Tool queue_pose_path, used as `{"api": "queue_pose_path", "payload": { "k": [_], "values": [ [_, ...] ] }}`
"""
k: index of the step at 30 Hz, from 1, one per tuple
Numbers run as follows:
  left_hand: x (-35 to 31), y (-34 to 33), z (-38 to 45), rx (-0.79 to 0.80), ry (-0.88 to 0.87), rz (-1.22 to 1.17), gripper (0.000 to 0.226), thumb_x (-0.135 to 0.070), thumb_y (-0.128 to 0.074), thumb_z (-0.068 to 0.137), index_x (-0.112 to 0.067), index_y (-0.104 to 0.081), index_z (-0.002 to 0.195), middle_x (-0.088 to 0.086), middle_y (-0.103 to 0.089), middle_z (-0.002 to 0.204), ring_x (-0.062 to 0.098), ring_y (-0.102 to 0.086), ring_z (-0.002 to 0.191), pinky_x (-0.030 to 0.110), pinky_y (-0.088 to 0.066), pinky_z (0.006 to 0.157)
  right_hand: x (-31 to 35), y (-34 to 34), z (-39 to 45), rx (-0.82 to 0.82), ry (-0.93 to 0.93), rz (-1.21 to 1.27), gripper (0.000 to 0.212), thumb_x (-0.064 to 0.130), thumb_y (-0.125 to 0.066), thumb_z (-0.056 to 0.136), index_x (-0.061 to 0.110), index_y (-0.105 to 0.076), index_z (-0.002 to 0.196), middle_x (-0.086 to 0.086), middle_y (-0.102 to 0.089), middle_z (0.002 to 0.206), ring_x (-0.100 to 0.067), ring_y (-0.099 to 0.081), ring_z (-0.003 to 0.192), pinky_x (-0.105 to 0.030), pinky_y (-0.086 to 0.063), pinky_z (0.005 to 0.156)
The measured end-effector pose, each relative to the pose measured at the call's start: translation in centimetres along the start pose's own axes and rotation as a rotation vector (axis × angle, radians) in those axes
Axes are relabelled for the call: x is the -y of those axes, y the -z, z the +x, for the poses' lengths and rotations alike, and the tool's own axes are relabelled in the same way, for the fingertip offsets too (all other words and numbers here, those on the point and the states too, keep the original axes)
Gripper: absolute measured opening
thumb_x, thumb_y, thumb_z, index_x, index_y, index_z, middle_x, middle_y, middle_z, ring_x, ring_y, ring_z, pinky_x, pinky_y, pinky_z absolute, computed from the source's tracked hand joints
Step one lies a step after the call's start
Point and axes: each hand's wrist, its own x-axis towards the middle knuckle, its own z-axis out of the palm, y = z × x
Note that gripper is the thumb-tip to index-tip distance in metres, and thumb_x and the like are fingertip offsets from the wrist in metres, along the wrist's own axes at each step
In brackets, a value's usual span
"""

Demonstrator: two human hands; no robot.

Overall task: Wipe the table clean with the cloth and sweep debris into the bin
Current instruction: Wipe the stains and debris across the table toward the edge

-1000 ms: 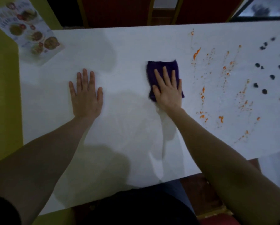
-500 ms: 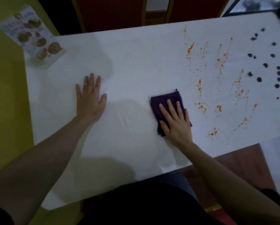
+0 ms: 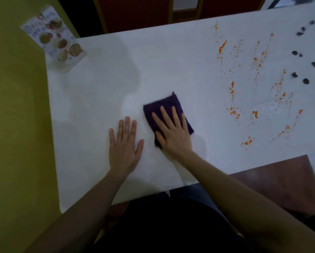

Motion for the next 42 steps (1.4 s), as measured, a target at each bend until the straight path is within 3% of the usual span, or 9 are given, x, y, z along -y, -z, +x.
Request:
{"api": "queue_pose_path", "payload": {
  "k": [7, 11, 14, 17, 21, 24, 34, 42],
  "values": [
    [0.0, -0.4, 0.1, -0.014, 0.007, -0.012, 0.068, -0.049, -0.022, 0.101, -0.018, -0.008, 0.159, 0.004, -0.002, 0.167, 0.021, -0.001, 0.154, 0.052, -0.007, 0.123, -8.5, 1.2, -9.4, -0.028, -0.151, -0.071, 0.062, 0.051, -0.035, 0.095, 0.036, -0.024, 0.154, 0.002, -0.018, 0.163, -0.030, -0.012, 0.151, -0.054, -0.018, 0.118],
    [0.0, -0.3, 0.0, -0.019, 0.001, -0.018, 0.067, -0.048, -0.022, 0.100, -0.018, -0.010, 0.159, 0.005, -0.005, 0.167, 0.022, -0.003, 0.154, 0.052, -0.007, 0.123, -11.8, 3.2, -5.2, -0.009, -0.236, -0.045, 0.064, 0.058, -0.026, 0.096, 0.035, -0.021, 0.155, 0.001, -0.011, 0.165, -0.033, -0.004, 0.151, -0.055, -0.006, 0.120],
    [-0.1, -0.3, 0.1, -0.019, 0.004, -0.029, 0.067, -0.048, -0.022, 0.100, -0.018, -0.010, 0.159, 0.005, -0.005, 0.167, 0.022, -0.003, 0.154, 0.053, -0.007, 0.123, -10.3, 2.9, -0.7, -0.041, -0.294, -0.051, 0.064, 0.058, -0.024, 0.096, 0.035, -0.019, 0.156, 0.001, -0.010, 0.165, -0.035, -0.002, 0.151, -0.054, -0.001, 0.121],
    [-0.2, -0.2, 0.1, -0.010, 0.016, -0.048, 0.066, -0.047, -0.020, 0.100, -0.018, -0.010, 0.159, 0.004, -0.004, 0.167, 0.022, -0.002, 0.154, 0.053, -0.005, 0.123, -6.6, 1.8, 0.6, -0.043, -0.237, -0.061, 0.065, 0.054, -0.031, 0.095, 0.034, -0.021, 0.155, 0.000, -0.015, 0.164, -0.037, -0.006, 0.151, -0.055, -0.004, 0.120],
    [-1.0, -0.3, 0.6, -0.006, 0.029, -0.073, 0.065, -0.048, -0.017, 0.101, -0.018, -0.009, 0.159, 0.005, -0.002, 0.167, 0.022, 0.001, 0.154, 0.054, -0.004, 0.123, -2.5, 0.2, -3.0, -0.049, -0.073, -0.038, 0.060, 0.045, -0.036, 0.099, 0.032, -0.023, 0.155, -0.002, -0.018, 0.164, -0.036, -0.007, 0.151, -0.054, -0.002, 0.121],
    [-2.2, -0.1, 1.5, 0.005, 0.009, -0.075, 0.066, -0.048, -0.016, 0.101, -0.018, -0.006, 0.159, 0.004, 0.001, 0.167, 0.020, 0.003, 0.154, 0.053, -0.003, 0.123, -3.1, -0.4, -7.1, -0.040, -0.024, -0.039, 0.059, 0.045, -0.037, 0.100, 0.034, -0.021, 0.156, 0.001, -0.016, 0.164, -0.032, -0.003, 0.152, -0.053, -0.005, 0.122],
    [-13.9, -0.5, 5.3, -0.002, -0.124, -0.137, 0.065, -0.047, -0.019, 0.101, -0.019, -0.008, 0.159, 0.002, -0.002, 0.167, 0.018, 0.002, 0.154, 0.049, 0.000, 0.124, -19.1, 2.9, -15.9, -0.048, -0.206, -0.080, 0.061, 0.046, -0.038, 0.095, 0.034, -0.026, 0.154, 0.000, -0.020, 0.163, -0.031, -0.011, 0.151, -0.053, -0.014, 0.120],
    [-21.8, -1.7, 8.2, -0.003, 0.010, -0.082, 0.064, -0.045, -0.026, 0.103, -0.017, -0.010, 0.159, 0.005, -0.003, 0.167, 0.022, -0.001, 0.154, 0.052, -0.001, 0.123, -33.0, 8.1, -11.8, -0.023, -0.410, -0.043, 0.063, 0.052, -0.025, 0.097, 0.034, -0.018, 0.156, -0.002, -0.012, 0.165, -0.033, -0.005, 0.151, -0.056, -0.006, 0.121]
  ]
}}
